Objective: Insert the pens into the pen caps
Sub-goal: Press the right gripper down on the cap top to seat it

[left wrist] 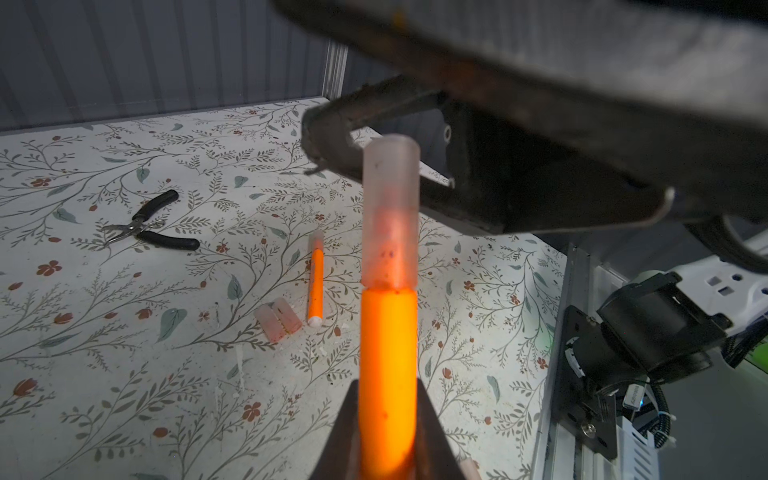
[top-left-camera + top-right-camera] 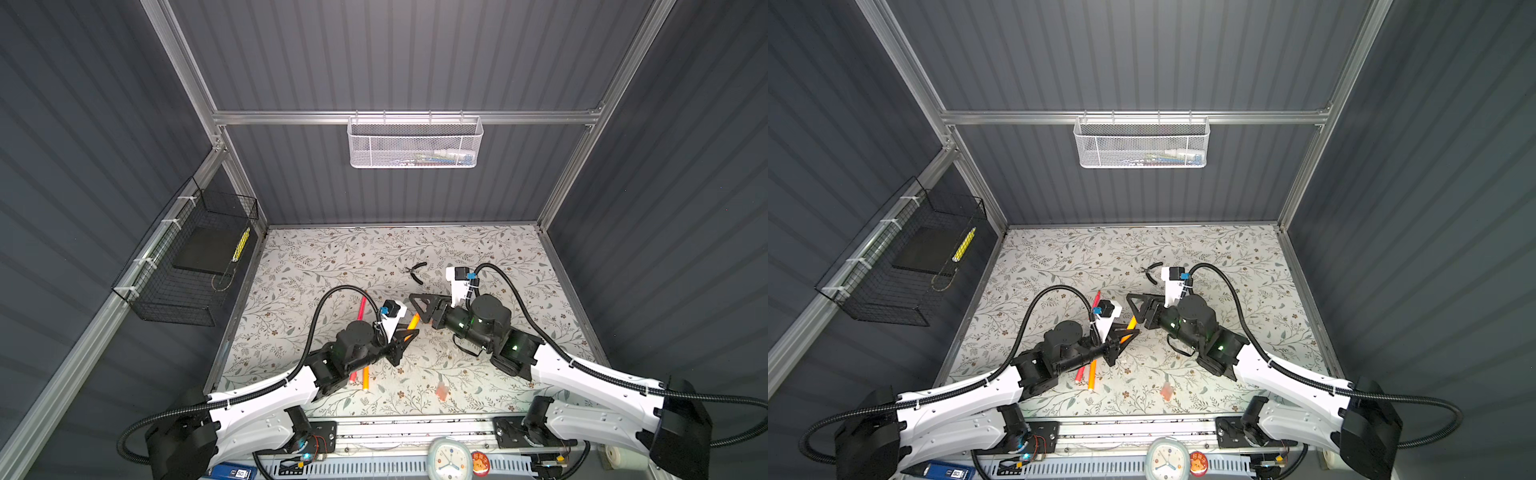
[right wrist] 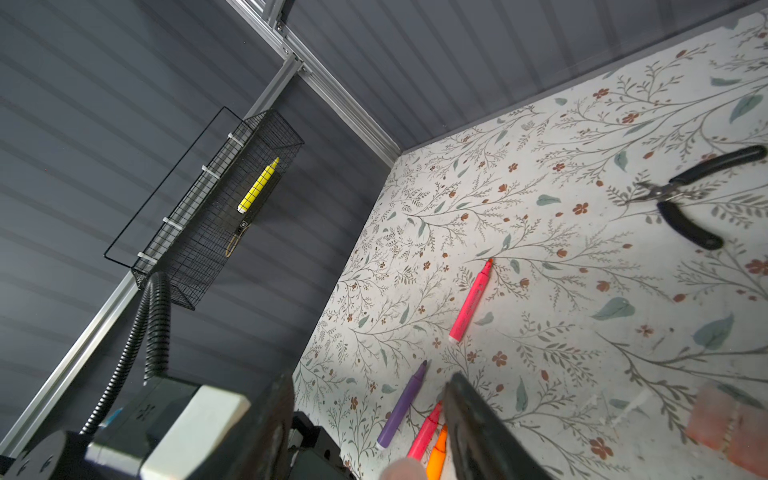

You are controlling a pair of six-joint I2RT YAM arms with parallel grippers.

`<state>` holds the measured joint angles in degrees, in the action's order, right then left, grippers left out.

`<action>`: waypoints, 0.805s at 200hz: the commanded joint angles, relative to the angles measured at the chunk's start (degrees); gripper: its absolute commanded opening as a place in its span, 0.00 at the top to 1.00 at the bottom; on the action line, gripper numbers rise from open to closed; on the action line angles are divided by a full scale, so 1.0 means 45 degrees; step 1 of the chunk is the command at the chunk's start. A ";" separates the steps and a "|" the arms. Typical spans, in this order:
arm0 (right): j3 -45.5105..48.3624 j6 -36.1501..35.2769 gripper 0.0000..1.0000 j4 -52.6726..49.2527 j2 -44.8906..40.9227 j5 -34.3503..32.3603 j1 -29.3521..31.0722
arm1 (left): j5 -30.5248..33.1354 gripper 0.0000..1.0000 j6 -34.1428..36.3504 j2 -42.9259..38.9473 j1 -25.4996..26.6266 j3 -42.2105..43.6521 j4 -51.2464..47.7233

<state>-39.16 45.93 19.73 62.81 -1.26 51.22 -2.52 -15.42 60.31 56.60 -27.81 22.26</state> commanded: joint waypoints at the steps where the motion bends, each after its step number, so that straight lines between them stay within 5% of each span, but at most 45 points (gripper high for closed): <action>1: -0.0427 0.0066 0.45 0.0184 0.0211 0.0434 -0.0025 | -0.0156 1.00 0.0288 0.0032 0.0046 -0.0534 -0.0136; 97: 0.0163 0.0319 1.00 0.0383 0.0212 0.0436 0.0237 | 0.0957 1.00 -0.0142 -0.0314 0.0058 -0.0758 -0.0649; 133: 0.0675 0.0376 1.00 0.0414 0.0090 0.0304 0.0583 | 0.2850 1.00 -0.2315 -0.0259 0.0056 -0.2121 -0.1858; 161: 0.1198 0.0398 1.00 0.0588 -0.0080 0.0154 0.0941 | 0.3777 1.00 -0.1082 -0.0086 0.0043 -0.2501 -0.1563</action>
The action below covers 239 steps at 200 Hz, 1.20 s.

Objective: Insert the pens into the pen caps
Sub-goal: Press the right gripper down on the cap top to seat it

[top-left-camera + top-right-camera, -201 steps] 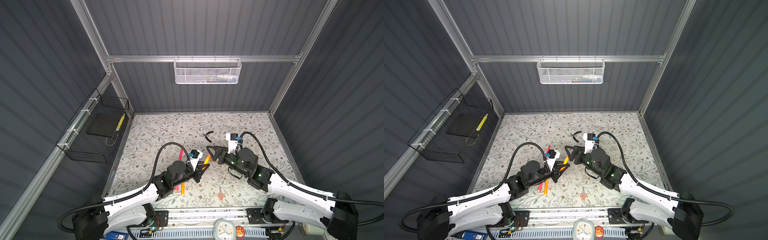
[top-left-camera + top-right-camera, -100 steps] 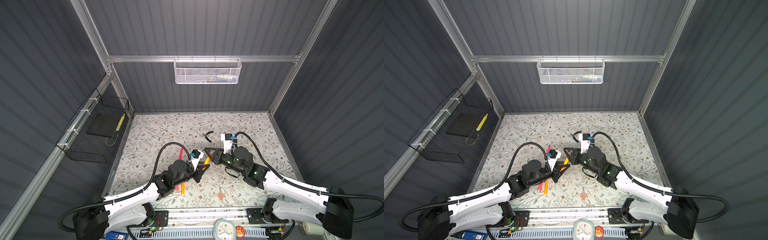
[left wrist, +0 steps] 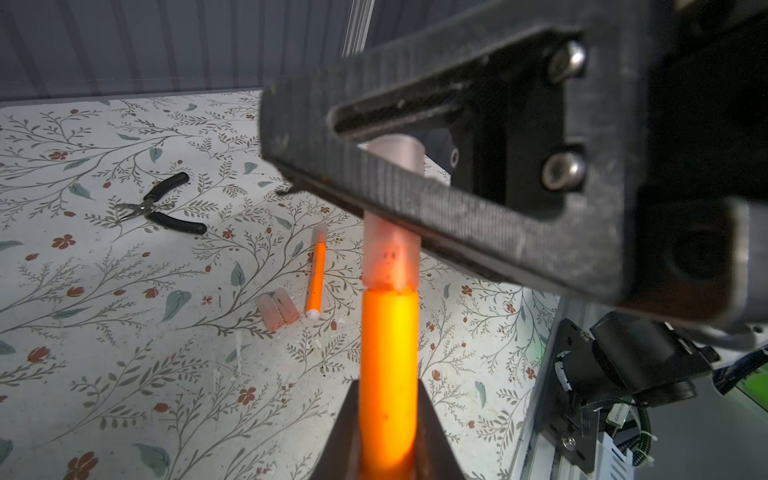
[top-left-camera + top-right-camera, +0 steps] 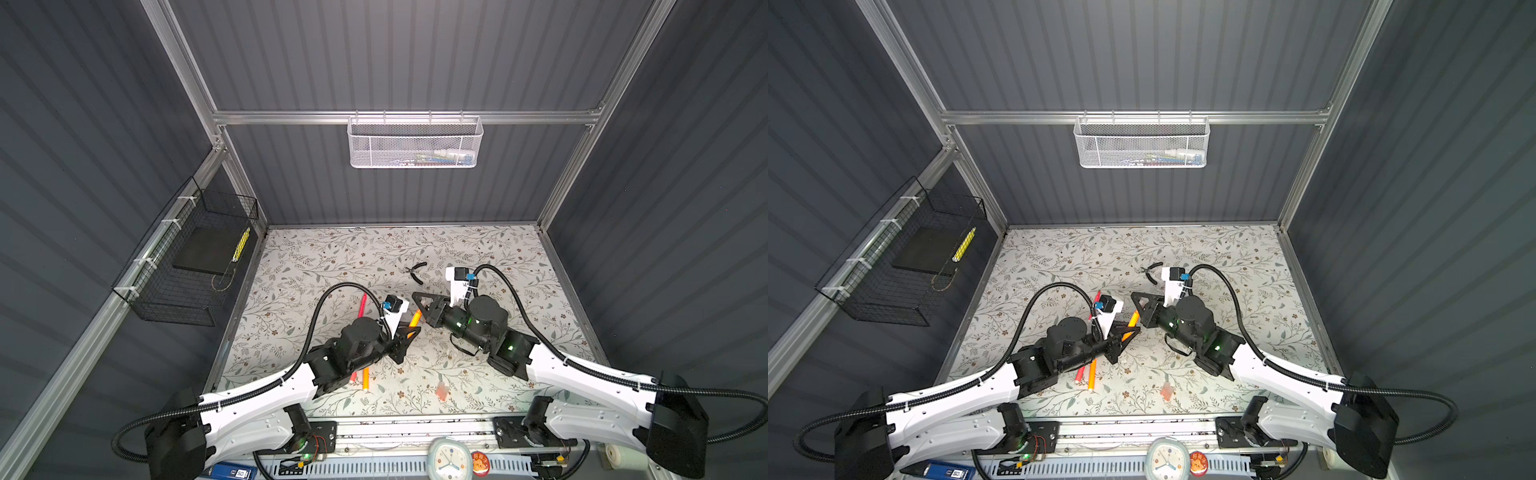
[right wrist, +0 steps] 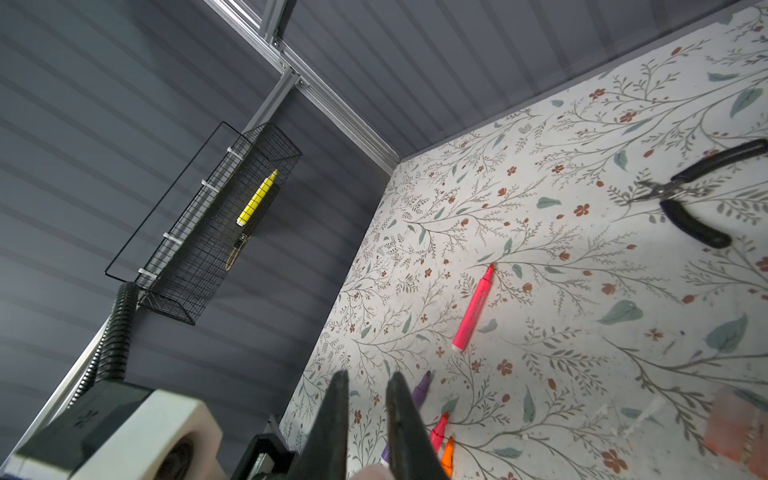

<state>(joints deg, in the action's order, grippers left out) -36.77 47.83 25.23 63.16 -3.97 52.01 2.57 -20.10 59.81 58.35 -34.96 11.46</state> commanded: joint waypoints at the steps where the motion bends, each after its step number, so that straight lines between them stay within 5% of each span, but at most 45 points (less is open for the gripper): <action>1: 0.0680 -0.0024 1.00 -0.0661 -0.0163 0.0741 0.0796 | 0.2785 1.00 0.0005 0.0027 -0.0347 -0.0917 0.0844; 42: 0.0895 0.0673 1.00 -0.1751 -0.0114 -0.0963 0.2291 | 0.5284 1.00 0.1754 0.0760 -0.0343 -0.1489 0.1476; 100: 0.1101 0.1557 1.00 -0.1765 0.0094 -0.2329 0.3353 | 0.6269 1.00 0.2288 0.1223 -0.0356 -0.1918 0.1750; 122: 0.1328 0.0761 1.00 -0.0614 0.0140 -0.1779 0.3491 | 0.5424 1.00 0.2120 0.0904 -0.0620 -0.1940 0.1444; 155: 0.2100 -0.0458 1.00 0.1504 0.0126 -0.0816 0.3800 | 0.0605 1.00 0.0093 -0.0066 -0.3512 -0.1432 0.1532; 179: 0.2784 -0.1088 1.00 0.2703 -0.0083 -0.0724 0.4098 | -0.1292 1.00 -0.0622 -0.0476 -0.4816 -0.1083 0.1908; 214: 0.2943 -0.1014 1.00 0.3042 0.0079 -0.1306 0.4566 | -0.0864 1.00 -0.0417 -0.0655 -0.4880 -0.0667 0.2039; 239: 0.1951 0.1584 1.00 -0.0062 0.0736 -0.3360 0.4896 | 0.0695 1.00 -0.0016 -0.0542 -0.4776 -0.0278 0.2226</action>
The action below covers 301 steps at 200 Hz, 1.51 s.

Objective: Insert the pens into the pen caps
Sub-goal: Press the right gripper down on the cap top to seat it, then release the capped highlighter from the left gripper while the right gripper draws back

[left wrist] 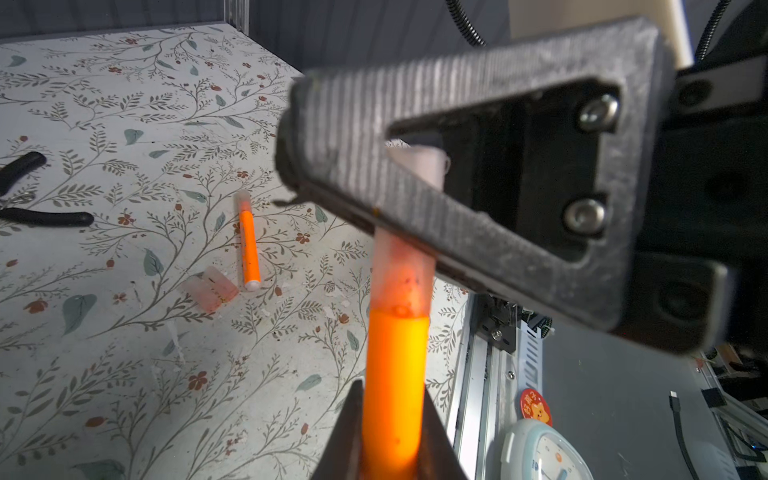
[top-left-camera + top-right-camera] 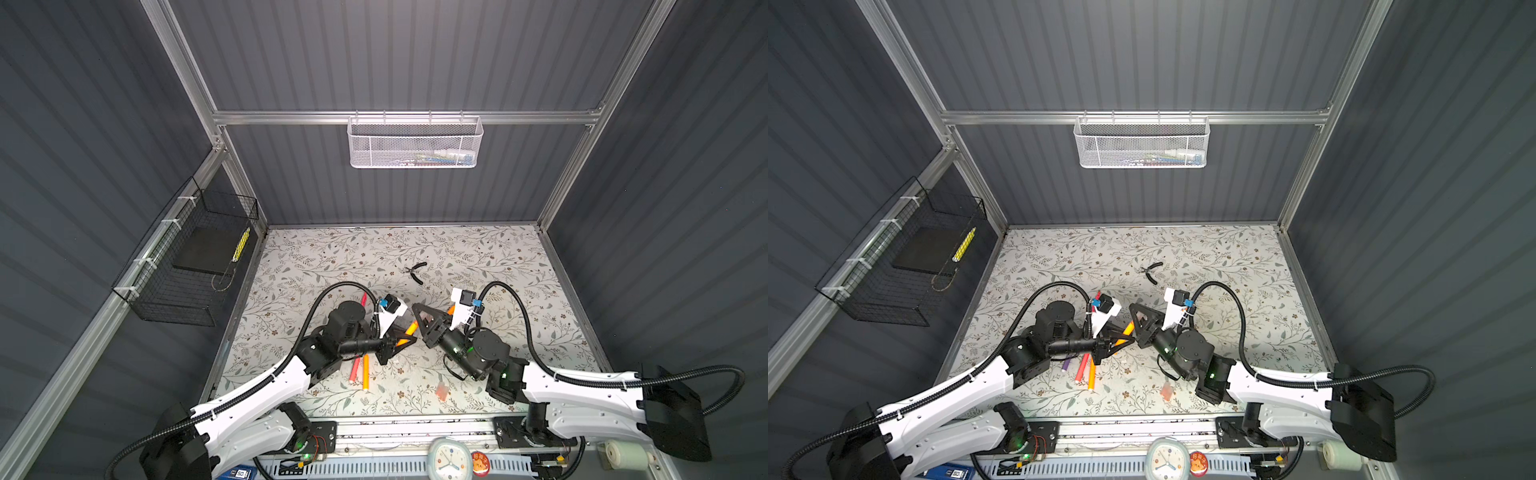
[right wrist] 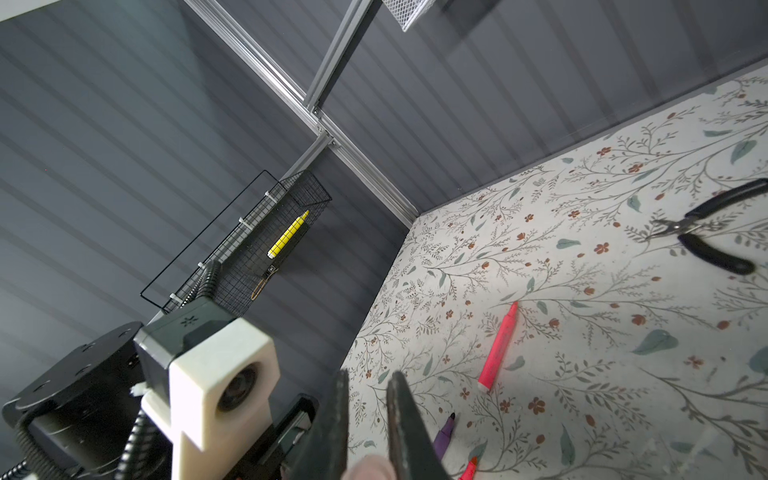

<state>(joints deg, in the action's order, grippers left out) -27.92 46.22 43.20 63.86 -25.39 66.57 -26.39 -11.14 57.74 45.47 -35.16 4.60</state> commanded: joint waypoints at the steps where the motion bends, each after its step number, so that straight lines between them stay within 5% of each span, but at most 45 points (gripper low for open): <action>1: -0.0038 0.2075 1.00 -0.4078 0.0655 0.1344 0.1684 | 0.7191 1.00 -0.2003 -0.0088 -0.1909 -0.0205 0.3806; 49: -0.1293 0.3045 1.00 -0.5771 0.1542 -0.0298 0.2791 | 1.0659 1.00 -0.0225 0.0382 0.0459 -0.0096 0.4397; 145: -0.0348 0.2366 1.00 -0.4373 0.0865 -0.1199 0.2134 | 0.7483 1.00 -0.0431 -0.0175 0.0479 0.0373 0.3914; 165: -0.0201 0.2385 1.00 -0.4579 0.0582 -0.1334 0.1974 | 0.7225 0.77 -0.0809 -0.0029 0.0476 0.0660 0.4040; 192: 0.0238 0.2613 1.00 -0.4795 0.0147 -0.1605 0.1876 | 0.7107 0.28 -0.1214 0.0198 0.0478 0.1149 0.4641; 226: 0.1374 0.3412 1.00 -0.5085 -0.1160 -0.1219 0.0351 | 0.7317 0.01 -0.1794 0.0002 0.0474 0.1640 0.4885; 263: 0.2572 0.3977 1.00 -0.6348 -0.2714 -0.0846 -0.1266 | 0.8120 0.01 -0.2435 -0.1100 0.0455 0.1522 0.2829; 301: 0.3709 0.4383 1.00 -0.8308 -0.4773 -0.0202 -0.3349 | 1.1631 0.01 -0.3459 -0.1494 0.0457 0.0700 -0.1605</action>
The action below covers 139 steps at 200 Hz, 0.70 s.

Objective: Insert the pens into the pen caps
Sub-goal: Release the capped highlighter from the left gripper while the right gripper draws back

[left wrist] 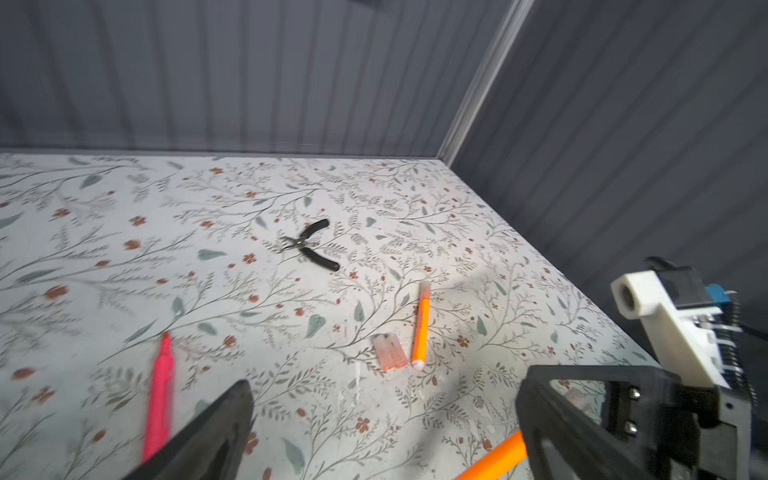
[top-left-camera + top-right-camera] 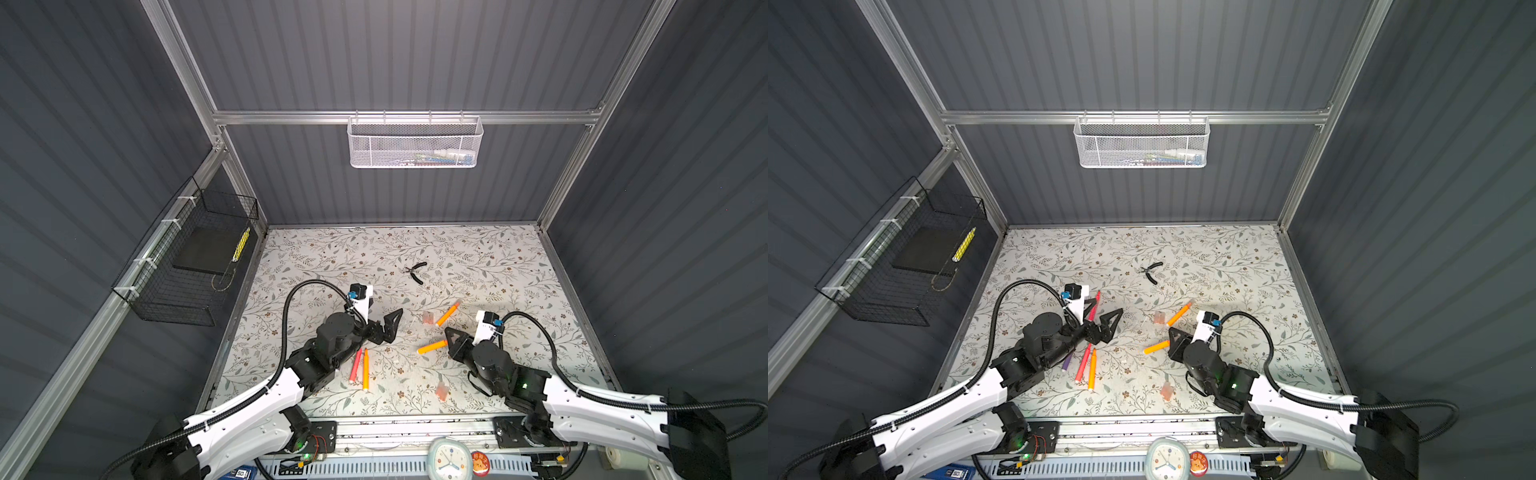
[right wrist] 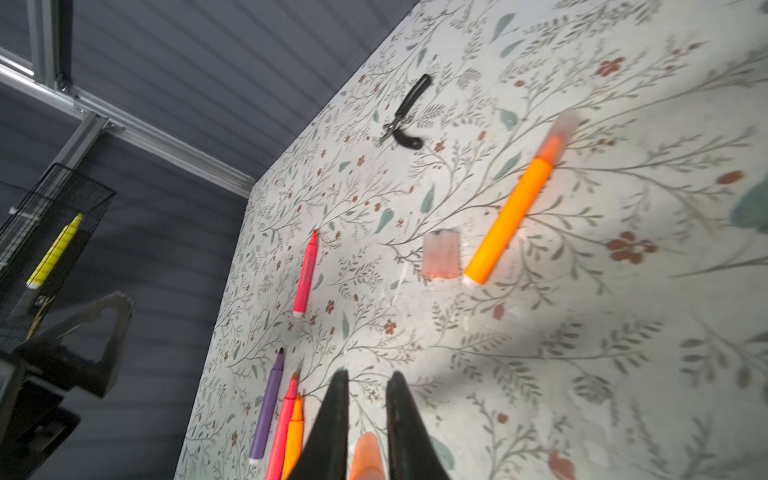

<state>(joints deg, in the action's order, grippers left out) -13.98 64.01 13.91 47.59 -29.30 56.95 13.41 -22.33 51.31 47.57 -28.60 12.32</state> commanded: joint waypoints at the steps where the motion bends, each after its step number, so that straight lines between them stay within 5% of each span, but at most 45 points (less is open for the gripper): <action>1: 0.0638 0.0437 1.00 -0.1860 -0.1210 0.0679 -0.1260 | 0.2843 0.00 -0.0984 -0.0050 -0.0017 -0.0765 -0.3390; 64: 0.1370 -0.0261 1.00 -0.2286 -0.2197 0.3388 -0.5128 | 0.3776 0.01 -0.1647 0.0737 -0.0034 -0.0663 -0.3932; 139: 0.0733 -0.0279 0.98 0.0531 0.2556 0.5803 -0.7784 | 0.3898 0.01 -0.1593 0.1195 -0.0037 -0.0952 -0.4237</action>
<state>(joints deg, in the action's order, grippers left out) -9.45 64.10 13.50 53.25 -7.31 24.18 28.99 -28.80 56.10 47.57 -30.74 -5.21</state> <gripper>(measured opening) 0.155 0.994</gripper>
